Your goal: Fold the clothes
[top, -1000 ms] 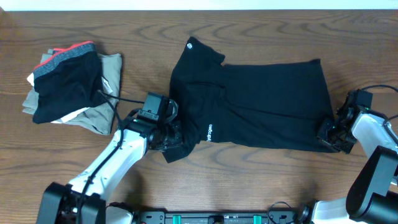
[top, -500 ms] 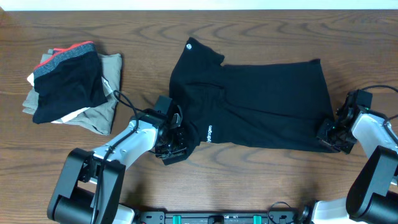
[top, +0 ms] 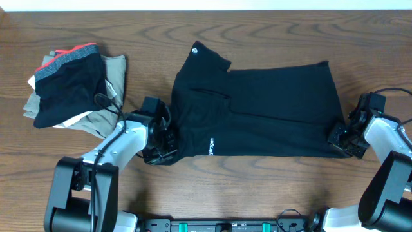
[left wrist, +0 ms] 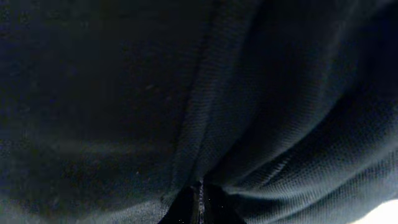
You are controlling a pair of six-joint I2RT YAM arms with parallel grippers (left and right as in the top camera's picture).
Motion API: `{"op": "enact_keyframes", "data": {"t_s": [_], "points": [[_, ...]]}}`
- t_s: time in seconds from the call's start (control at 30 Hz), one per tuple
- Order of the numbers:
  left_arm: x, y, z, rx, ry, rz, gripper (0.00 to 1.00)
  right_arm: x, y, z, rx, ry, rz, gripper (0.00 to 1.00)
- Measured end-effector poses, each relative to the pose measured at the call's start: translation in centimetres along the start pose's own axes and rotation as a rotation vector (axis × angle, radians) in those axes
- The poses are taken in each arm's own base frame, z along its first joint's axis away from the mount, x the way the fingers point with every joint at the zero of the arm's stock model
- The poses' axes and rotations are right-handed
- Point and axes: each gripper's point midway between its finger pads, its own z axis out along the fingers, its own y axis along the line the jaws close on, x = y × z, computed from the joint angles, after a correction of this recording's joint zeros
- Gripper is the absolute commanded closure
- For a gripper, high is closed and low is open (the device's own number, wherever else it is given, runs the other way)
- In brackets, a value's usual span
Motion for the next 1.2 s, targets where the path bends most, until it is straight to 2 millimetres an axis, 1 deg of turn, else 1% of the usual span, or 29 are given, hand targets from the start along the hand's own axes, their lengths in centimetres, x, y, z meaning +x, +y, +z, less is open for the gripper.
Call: {"op": "enact_keyframes", "data": {"t_s": [0.17,0.37,0.43,0.5,0.53,0.63,0.67,0.7,0.77,0.87,1.03,1.1,1.2], "points": [[-0.9,1.0,-0.3,-0.064,-0.045,0.006,0.93,-0.6,0.1,0.0,-0.006,-0.025,0.001,0.78],[-1.3,2.2,-0.6,-0.133,-0.071,0.014,0.93,-1.4,0.4,0.0,-0.015,-0.055,0.001,0.77],[-1.3,2.8,-0.8,-0.168,-0.077,0.013,0.89,-1.7,0.4,-0.1,-0.019,-0.068,0.001,0.77],[-1.2,3.5,-0.9,-0.203,-0.077,0.013,0.88,-2.1,0.6,-0.1,-0.024,-0.085,0.002,0.78],[-1.2,3.8,-1.0,-0.218,-0.077,0.009,0.85,-2.3,0.6,-0.1,-0.026,-0.093,0.002,0.77],[-1.1,4.5,-1.1,-0.253,-0.075,0.004,0.83,-2.7,0.7,-0.1,-0.032,-0.108,0.002,0.77],[-1.1,4.7,-1.1,-0.260,-0.076,0.004,0.77,-2.8,0.8,-0.2,-0.034,-0.115,0.002,0.77],[-1.0,4.8,-1.2,-0.267,-0.076,0.008,0.75,-2.9,0.8,-0.2,-0.034,-0.120,0.002,0.77],[-1.0,5.2,-1.3,-0.285,-0.077,0.001,0.73,-3.1,0.8,-0.2,-0.036,-0.125,0.002,0.76],[-1.0,5.3,-1.3,-0.291,-0.078,0.001,0.73,-3.4,1.2,-0.3,-0.053,-0.139,0.000,0.74],[-1.0,5.3,-1.3,-0.293,-0.078,0.001,0.72,-3.7,2.0,-0.4,-0.100,-0.147,-0.006,0.75],[-1.0,5.3,-1.3,-0.294,-0.078,0.001,0.72,-3.6,2.2,-0.4,-0.114,-0.143,-0.007,0.77],[-1.0,5.3,-1.3,-0.294,-0.079,0.001,0.71,-3.5,2.6,-0.4,-0.135,-0.138,-0.014,0.83]]}}
